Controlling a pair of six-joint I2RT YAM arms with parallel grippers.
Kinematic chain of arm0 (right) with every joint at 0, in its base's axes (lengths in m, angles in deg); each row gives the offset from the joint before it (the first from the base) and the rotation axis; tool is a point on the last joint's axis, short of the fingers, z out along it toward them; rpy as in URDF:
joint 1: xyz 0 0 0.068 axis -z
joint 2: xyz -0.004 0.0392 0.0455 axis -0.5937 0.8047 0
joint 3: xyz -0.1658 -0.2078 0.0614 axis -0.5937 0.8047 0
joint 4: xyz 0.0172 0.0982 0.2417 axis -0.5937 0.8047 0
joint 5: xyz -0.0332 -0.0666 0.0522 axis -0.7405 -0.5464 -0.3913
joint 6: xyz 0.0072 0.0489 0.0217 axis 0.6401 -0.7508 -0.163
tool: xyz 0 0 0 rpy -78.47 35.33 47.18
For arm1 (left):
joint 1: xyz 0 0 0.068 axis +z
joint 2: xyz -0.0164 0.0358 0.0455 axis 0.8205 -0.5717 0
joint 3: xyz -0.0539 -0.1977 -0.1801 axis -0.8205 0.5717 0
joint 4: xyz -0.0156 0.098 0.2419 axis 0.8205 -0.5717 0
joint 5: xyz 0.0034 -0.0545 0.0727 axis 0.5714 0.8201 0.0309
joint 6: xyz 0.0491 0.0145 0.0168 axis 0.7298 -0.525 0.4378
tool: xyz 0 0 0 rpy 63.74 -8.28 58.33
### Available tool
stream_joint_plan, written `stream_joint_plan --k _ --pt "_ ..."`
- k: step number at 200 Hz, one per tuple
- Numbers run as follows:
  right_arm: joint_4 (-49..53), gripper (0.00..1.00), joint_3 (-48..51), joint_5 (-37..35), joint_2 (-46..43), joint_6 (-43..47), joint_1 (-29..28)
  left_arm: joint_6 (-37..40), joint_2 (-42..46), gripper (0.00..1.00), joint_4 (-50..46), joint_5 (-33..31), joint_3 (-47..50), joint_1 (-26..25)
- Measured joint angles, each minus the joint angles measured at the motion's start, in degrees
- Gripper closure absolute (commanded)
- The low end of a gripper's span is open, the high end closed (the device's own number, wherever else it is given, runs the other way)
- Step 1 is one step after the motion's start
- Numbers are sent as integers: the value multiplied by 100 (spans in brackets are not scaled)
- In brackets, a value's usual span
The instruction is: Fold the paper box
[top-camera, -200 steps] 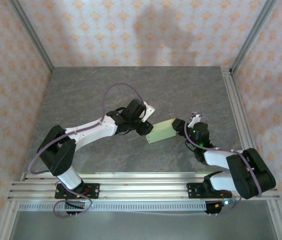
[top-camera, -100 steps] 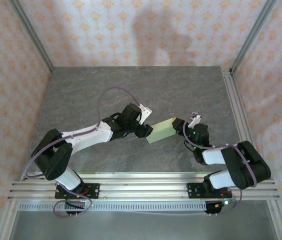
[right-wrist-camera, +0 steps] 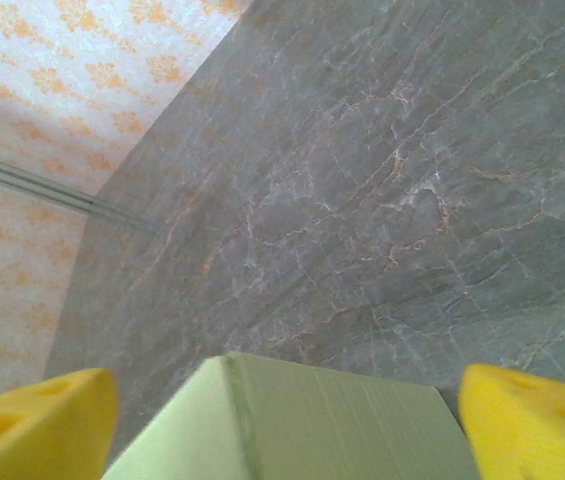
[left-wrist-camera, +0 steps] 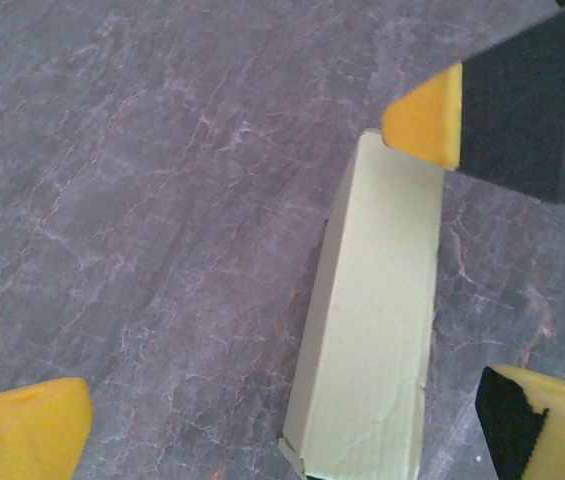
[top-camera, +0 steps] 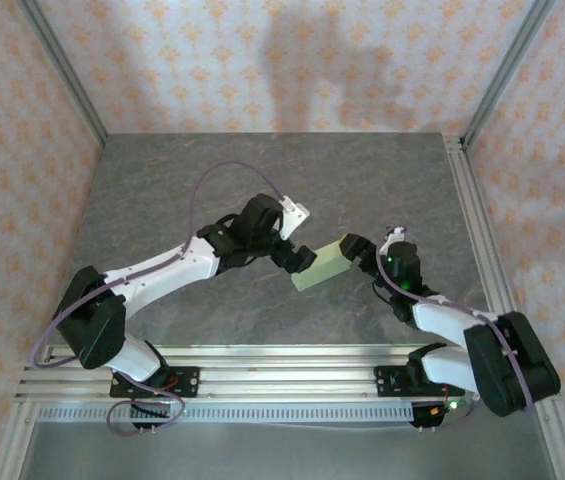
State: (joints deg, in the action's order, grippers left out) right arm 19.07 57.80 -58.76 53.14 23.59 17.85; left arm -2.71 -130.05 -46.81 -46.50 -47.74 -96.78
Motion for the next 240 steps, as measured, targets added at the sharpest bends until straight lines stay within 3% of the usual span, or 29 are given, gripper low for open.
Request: stream_joint_plan --k 68,127,162,180,206,240 --pt "1899 4 -535 -136 -944 11 409 693 -1054 5 -1351 17 -1005 -280" --pt "2555 6 -533 -153 -1071 15 555 962 -1462 19 -1958 -212 -1346 -533" --pt "2603 6 -531 -153 -1097 15 555 1331 -1471 38 -2103 -575 -1344 -748" --pt "2603 6 -529 -151 -1106 15 555 1517 -1471 56 -2142 -730 -1344 -831" --pt "2603 7 -507 -151 -1117 15 555 1696 -1401 56 -2114 -1073 -1268 -881" --pt "2603 7 -496 -151 -1117 20 555 2044 -1117 56 -1969 -2076 -940 -1043"
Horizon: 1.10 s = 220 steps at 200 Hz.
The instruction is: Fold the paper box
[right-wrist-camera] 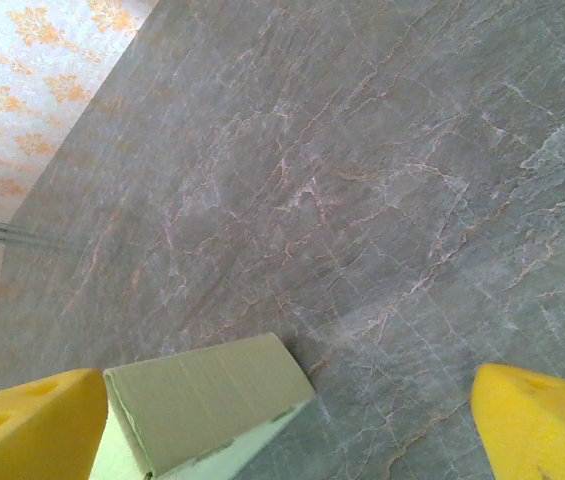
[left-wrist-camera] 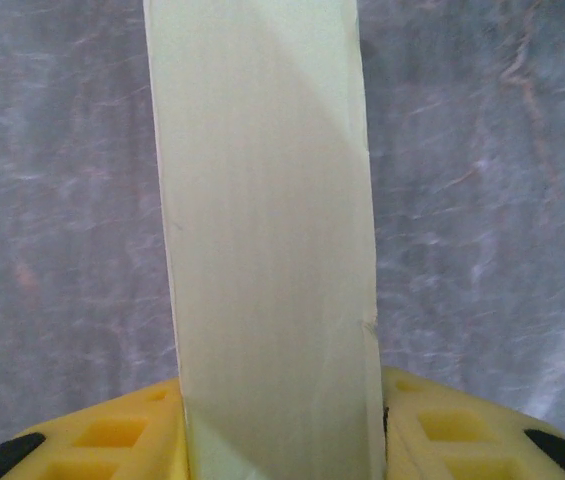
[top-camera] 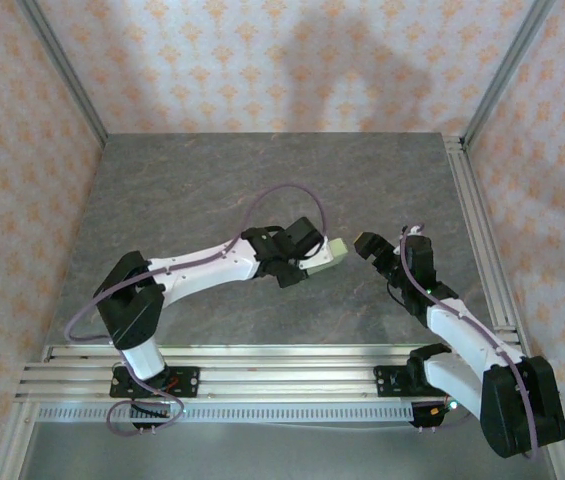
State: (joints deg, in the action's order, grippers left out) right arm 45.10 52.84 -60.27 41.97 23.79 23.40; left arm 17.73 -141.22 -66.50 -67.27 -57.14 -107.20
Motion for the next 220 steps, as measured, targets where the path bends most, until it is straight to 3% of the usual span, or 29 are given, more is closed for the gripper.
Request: stream_joint_plan --k 62,94,106,125,134,147,180,220 --pt "22 7 0 0 0 15 0 793 31 54 1075 -2400 435 -284" --pt "94 7 -2 -2 -4 33 4 1078 -570 53 1735 -3556 442 -262" --pt "144 6 -2 -2 -35 46 9 1038 -883 48 1786 -3781 442 -256" --pt "238 3 -2 -2 -155 111 11 820 -1130 32 1733 -3873 459 -234" --pt "323 1 -15 -4 -236 181 11 704 -1132 13 1709 -3921 470 -225" --pt "501 1 -79 -15 -332 313 11 527 -1069 0 1707 -3936 472 -212" --pt "935 1 -466 -205 -446 730 11 142 -466 0 1703 -3801 741 -192" --pt "1045 1 -699 -608 -472 1316 13 -442 1113 0 1856 -3093 1515 -66"
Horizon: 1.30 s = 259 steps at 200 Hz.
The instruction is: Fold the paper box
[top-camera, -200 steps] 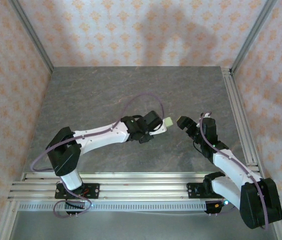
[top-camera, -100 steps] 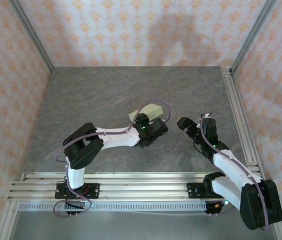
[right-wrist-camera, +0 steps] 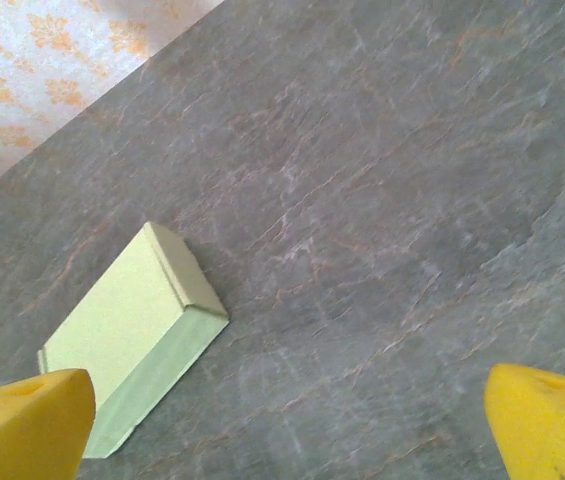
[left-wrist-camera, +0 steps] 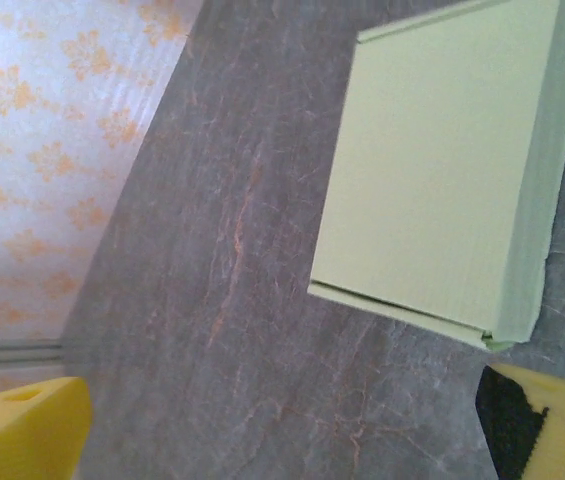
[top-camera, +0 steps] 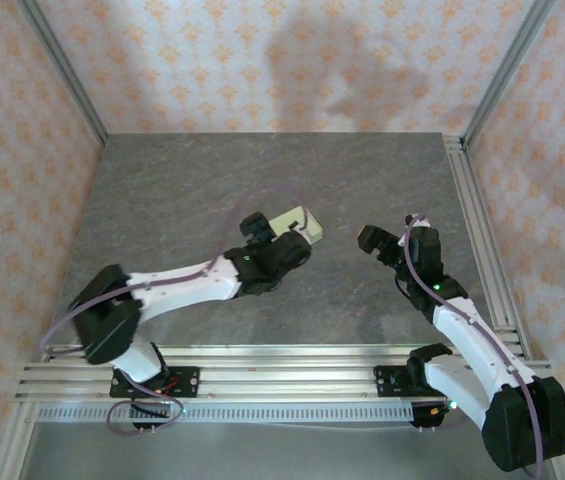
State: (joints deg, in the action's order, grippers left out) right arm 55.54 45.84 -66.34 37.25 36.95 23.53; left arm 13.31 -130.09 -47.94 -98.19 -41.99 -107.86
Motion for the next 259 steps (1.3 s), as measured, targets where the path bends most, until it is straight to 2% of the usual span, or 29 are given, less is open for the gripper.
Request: stream_joint_plan --k 16,34,64,101,130,169,190,218,259 --pt "-4 1 -7 -227 2 271 24 -278 732 0 122 450 398 275" --pt "-96 1 -7 -557 2 664 61 -603 1561 0 337 986 925 852" --pt "-704 1 127 -1513 39 1421 179 -1029 2758 0 780 1270 1895 1875" --pt "-2046 1 702 -2168 669 1930 704 -1517 3425 0 1462 1742 2837 3158" --pt "-3169 1 837 -2240 1797 2216 763 -1711 3279 0 2197 2122 3377 4037" --pt "-4505 1 809 -1910 3233 2514 890 -1862 2465 0 3484 2656 3856 4946" --pt "-4953 0 772 -1698 3762 2608 914 -1864 1998 0 4087 2850 3899 5049" --pt "-5095 0 734 -1506 3807 2627 1005 -1882 1132 0 5036 3062 3877 5049" --pt "-5110 0 566 -1427 3807 2618 1084 -1888 138 0 5355 3259 3528 5062"
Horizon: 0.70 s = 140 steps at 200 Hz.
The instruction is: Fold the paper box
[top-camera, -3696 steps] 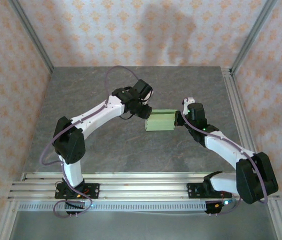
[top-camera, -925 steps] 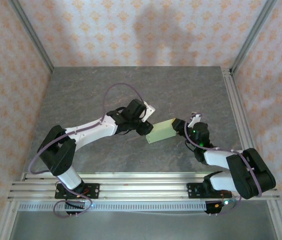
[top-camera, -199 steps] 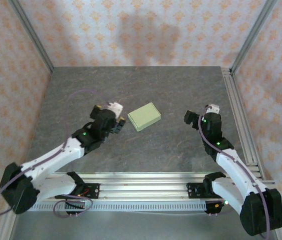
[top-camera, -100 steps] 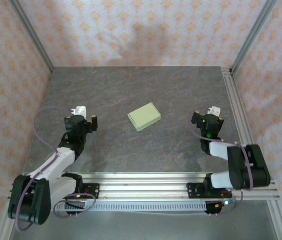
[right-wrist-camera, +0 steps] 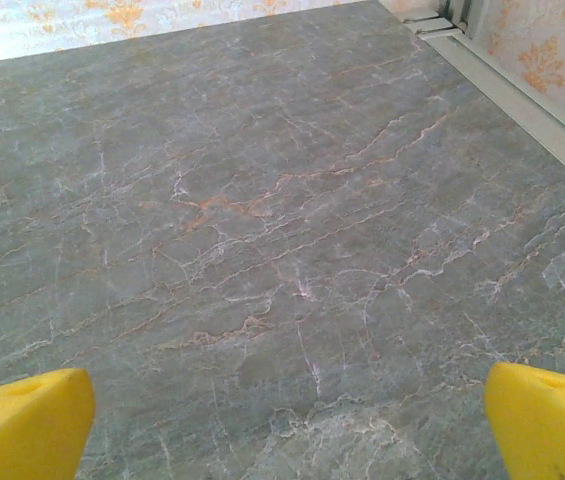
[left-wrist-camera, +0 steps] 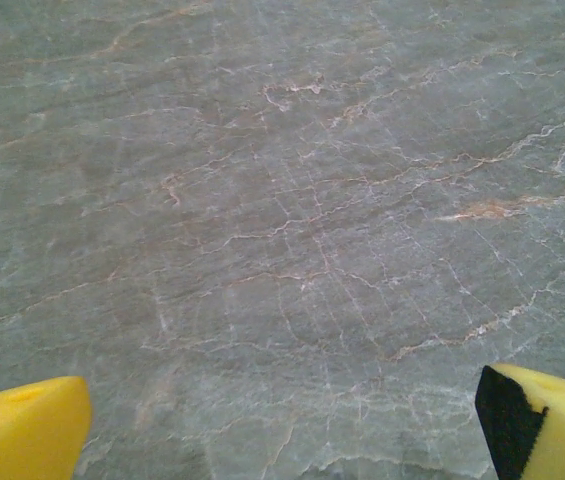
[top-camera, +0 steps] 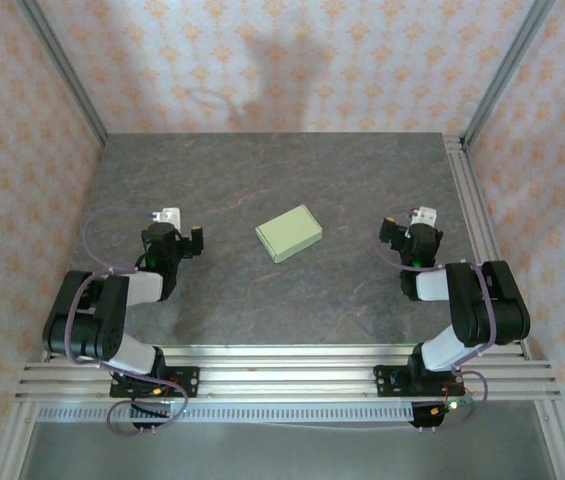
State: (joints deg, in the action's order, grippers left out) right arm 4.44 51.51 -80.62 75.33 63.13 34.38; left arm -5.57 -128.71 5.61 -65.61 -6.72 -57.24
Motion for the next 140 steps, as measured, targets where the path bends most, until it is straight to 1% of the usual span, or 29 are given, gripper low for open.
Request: stream_joint_plan --k 140 --pt "2 1 -9 22 0 -17 2 -17 -11 0 151 7 -37 -2"
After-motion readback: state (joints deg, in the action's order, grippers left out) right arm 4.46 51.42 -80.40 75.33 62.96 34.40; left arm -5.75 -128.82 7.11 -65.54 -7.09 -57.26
